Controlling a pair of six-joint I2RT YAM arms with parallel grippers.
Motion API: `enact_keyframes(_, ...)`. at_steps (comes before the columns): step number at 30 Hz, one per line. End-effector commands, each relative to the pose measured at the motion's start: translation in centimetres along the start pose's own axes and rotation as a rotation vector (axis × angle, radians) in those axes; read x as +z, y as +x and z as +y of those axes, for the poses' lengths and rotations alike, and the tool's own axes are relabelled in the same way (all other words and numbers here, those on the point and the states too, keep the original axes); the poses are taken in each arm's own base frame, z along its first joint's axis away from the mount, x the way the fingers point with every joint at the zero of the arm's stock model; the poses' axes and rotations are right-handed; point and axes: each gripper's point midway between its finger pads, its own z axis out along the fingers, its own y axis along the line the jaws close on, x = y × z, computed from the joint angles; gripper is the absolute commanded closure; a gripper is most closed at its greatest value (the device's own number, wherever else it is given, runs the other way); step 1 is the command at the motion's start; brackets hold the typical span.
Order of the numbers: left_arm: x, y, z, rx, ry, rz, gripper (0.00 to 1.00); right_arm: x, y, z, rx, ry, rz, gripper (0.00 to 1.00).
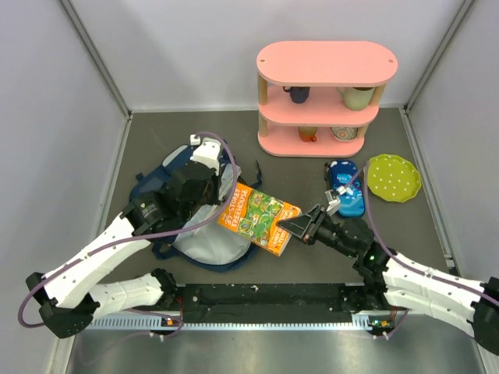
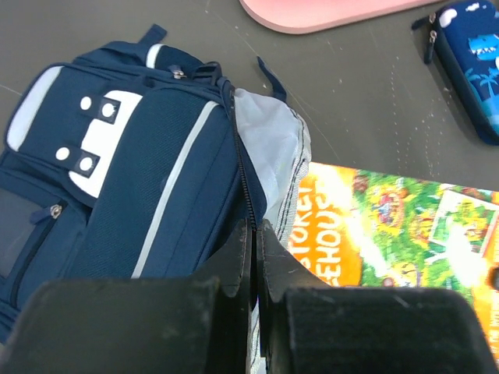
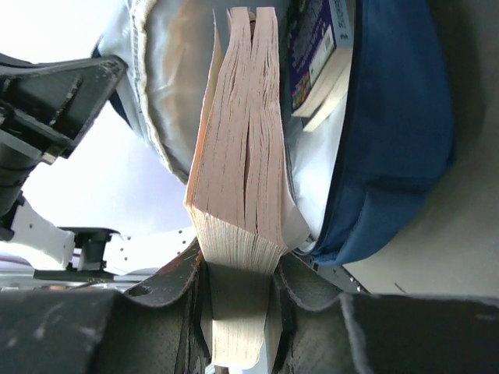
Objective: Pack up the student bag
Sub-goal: Place the book in the student bag.
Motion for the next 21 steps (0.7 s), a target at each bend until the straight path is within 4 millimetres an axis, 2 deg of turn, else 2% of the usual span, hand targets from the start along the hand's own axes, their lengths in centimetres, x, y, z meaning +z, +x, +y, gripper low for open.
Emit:
enact_keyframes(1, -1.1, -5.7, -2.2, -0.095, 0.108, -0.180, 1.00, 1.1, -0.5, 6.3, 0.058, -0.197, -0.026, 1.00)
enact_keyframes(4, -1.1, -5.8, -2.7, -0.098, 0.131, -0.182, 1.00, 2.7, -0.1, 4.8, 0.074, -0.131, -0.022, 1.00)
enact_keyframes(6, -1.4, -6.5, -2.8, -0.092, 0.139, -0.196, 1.00, 3.7, 0.0, 5.2, 0.082, -0.163, -0.029, 1.00)
enact_keyframes(7, -1.4, -6.7, -2.9, -0.086, 0.145, -0.199, 1.00, 4.3, -0.2, 6.0, 0.082, -0.186, -0.034, 1.00)
enact_keyframes(8, -1.6, -7.0, -3.0, -0.084, 0.153, -0.206, 1.00, 5.5, 0.0, 5.3, 0.083, -0.169, -0.025, 1.00)
enact_keyframes(9, -1.5, -6.9, -3.1, -0.074, 0.154, -0.202, 1.00, 6.1, 0.0, 5.5, 0.072, -0.175, -0.025, 1.00)
enact_keyframes(11, -1.2, -6.7, -3.1, -0.065, 0.146, -0.193, 1.00, 7.2, 0.1, 7.1, 0.086, -0.236, -0.016, 1.00)
enact_keyframes(12, -1.1, -6.4, -3.0, -0.058, 0.139, -0.182, 1.00, 8.1, 0.5, 6.0, 0.097, -0.219, -0.005, 1.00)
enact_keyframes(15, -1.1, -6.2, -2.6, -0.056, 0.125, -0.182, 1.00, 8.7, 1.1, 6.4, 0.128, -0.270, 0.022, 1.00)
enact_keyframes(18, -1.3, -6.2, -2.5, -0.052, 0.129, -0.187, 1.00, 8.9, 1.3, 5.6, 0.139, -0.243, 0.019, 1.00)
enact_keyframes(21, -1.5, -6.5, -2.8, -0.059, 0.150, -0.198, 1.00, 9.8, 1.4, 5.8, 0.111, -0.208, 0.019, 1.00)
